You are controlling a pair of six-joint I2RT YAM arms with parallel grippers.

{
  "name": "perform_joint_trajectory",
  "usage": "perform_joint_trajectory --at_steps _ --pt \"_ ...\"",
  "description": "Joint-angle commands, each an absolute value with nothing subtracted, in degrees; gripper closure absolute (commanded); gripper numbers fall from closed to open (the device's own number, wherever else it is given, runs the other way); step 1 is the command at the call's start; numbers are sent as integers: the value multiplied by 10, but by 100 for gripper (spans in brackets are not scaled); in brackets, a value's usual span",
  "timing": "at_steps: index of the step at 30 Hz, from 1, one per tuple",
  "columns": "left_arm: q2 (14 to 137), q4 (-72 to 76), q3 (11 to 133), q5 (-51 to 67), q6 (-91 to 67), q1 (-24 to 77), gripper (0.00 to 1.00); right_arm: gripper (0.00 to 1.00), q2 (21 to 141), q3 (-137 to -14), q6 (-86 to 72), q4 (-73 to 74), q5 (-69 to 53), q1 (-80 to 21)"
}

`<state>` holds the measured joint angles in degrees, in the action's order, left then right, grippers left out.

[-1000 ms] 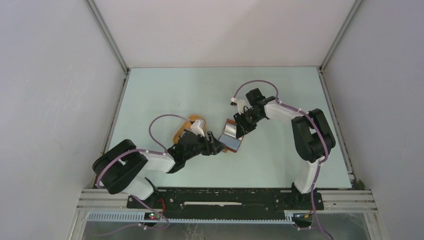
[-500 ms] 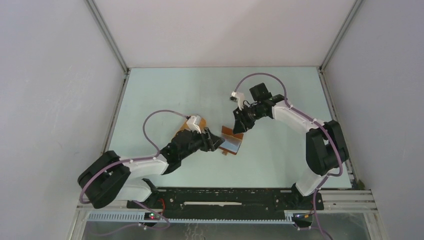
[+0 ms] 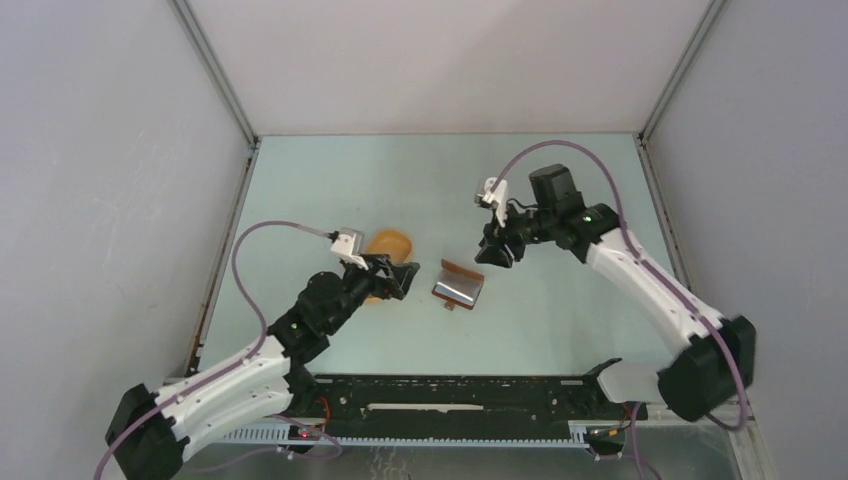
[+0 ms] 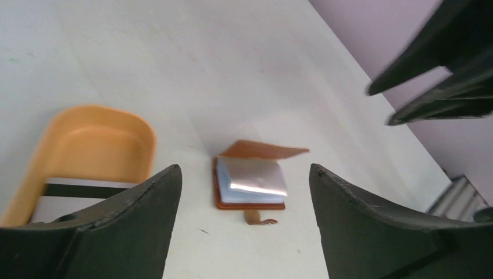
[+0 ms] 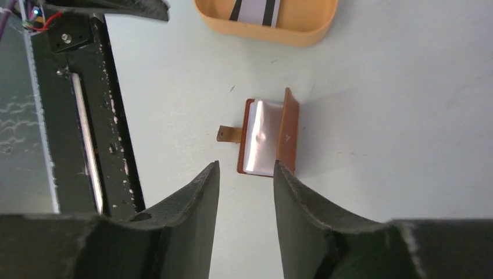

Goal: Put the credit cards into the card holder
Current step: Open the card holder at the center of the board.

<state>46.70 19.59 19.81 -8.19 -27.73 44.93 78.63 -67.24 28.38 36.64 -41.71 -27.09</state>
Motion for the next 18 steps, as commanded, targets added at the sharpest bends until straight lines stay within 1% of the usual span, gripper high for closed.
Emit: perform_joint_trajectory --at_steps 1,2,4,5,8,11,15,18 --pt "377 105 165 -194 -213 444 4 41 682 -666 316 340 -372 -276" --pt "364 98 160 -202 -213 440 1 30 672 -666 306 331 -370 -276" --pt "350 80 160 -195 -218 424 0 3 672 -664 255 319 -386 -275" --pt "349 72 162 -186 -225 414 0 1 682 -671 250 332 -413 -275" --pt "371 55 177 -156 -242 391 0 0 720 -683 246 362 -522 -280" --pt "415 23 207 -162 -255 385 0 0 749 -681 269 379 -495 -302" --pt "463 4 238 -179 -288 373 1 1 771 -658 247 361 -512 -291" --pt "498 -13 261 -176 -339 357 4 3 787 -656 240 354 -502 -289"
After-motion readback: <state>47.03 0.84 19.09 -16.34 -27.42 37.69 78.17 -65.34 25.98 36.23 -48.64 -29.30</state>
